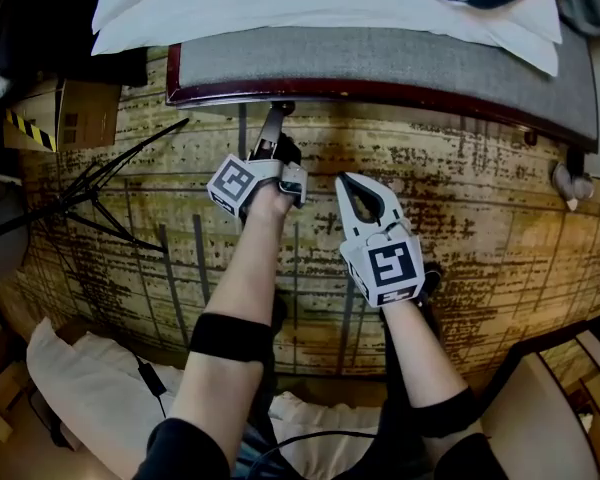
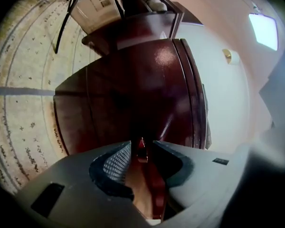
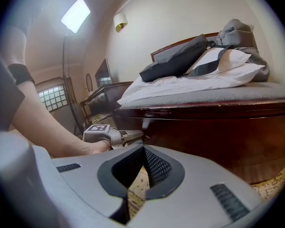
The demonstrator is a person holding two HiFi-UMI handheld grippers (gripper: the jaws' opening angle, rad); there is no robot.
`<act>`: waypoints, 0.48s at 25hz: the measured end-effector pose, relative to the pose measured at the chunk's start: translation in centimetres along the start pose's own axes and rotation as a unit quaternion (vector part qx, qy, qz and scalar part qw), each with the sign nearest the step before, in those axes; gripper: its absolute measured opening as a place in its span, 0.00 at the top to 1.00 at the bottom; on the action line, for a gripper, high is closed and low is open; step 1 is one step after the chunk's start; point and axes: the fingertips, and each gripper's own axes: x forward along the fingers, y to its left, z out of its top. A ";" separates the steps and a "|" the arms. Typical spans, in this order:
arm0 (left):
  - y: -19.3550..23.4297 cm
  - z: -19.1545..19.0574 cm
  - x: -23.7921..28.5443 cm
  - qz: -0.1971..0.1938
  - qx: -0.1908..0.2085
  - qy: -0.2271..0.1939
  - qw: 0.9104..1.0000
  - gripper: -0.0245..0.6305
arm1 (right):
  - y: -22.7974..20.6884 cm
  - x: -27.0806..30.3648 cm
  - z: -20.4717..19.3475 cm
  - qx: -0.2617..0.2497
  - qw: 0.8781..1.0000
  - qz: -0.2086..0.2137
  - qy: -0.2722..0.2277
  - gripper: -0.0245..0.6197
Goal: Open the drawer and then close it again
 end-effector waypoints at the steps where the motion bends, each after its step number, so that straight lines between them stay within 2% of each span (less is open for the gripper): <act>1: -0.2 -0.1 0.1 -0.009 -0.006 -0.004 1.000 0.76 | -0.1 0.0 -0.1 0.000 1.000 0.000 0.000 0.96; 5: -0.6 -0.3 0.2 -0.030 -0.018 -0.020 0.999 0.81 | -0.1 0.0 -0.4 0.001 1.000 0.002 -0.001 0.96; 8: -0.3 -0.1 0.2 -0.029 -0.010 -0.028 0.999 0.84 | 0.1 0.1 -0.7 0.001 1.000 0.006 0.001 0.96; 9: -0.2 0.0 0.2 -0.027 -0.005 -0.030 0.999 0.89 | 0.1 0.2 -0.8 0.001 1.000 0.006 0.001 0.96; 12: -0.1 0.1 0.2 -0.022 0.008 -0.032 0.999 0.89 | 0.1 0.2 -1.0 0.004 1.000 0.006 0.003 0.96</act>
